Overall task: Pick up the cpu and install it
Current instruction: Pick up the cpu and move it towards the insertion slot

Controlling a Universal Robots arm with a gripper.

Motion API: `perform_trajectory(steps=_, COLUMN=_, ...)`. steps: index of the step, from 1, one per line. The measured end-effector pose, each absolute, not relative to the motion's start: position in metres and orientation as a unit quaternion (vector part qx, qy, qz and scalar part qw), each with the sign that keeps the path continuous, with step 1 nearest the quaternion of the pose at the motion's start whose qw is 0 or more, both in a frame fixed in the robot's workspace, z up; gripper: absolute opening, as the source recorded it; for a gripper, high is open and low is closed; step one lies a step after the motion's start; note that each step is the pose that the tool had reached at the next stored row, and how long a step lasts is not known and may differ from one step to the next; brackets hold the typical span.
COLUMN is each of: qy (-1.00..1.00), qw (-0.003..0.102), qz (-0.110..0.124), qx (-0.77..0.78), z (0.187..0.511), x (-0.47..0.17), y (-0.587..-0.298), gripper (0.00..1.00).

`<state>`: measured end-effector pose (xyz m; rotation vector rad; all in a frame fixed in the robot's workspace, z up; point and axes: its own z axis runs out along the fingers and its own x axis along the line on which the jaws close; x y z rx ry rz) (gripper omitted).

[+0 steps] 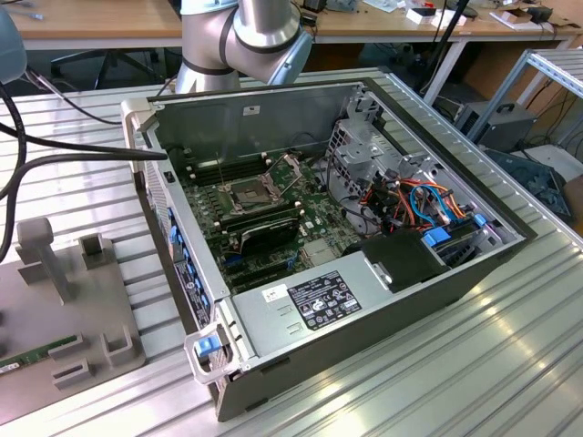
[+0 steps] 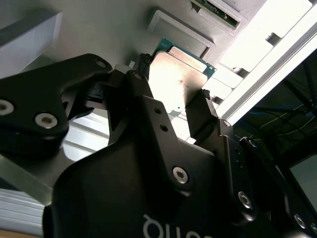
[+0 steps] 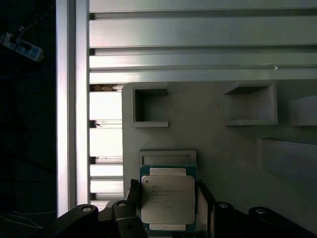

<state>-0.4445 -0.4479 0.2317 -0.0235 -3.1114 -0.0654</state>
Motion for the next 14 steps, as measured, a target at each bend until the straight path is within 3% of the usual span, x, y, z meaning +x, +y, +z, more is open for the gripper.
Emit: perform_trajectory(steps=14, qy=-1.000, qw=0.015, qz=-0.021, qx=-0.008, z=0.2339, x=-0.4445, y=-0.4479, gripper=0.54)
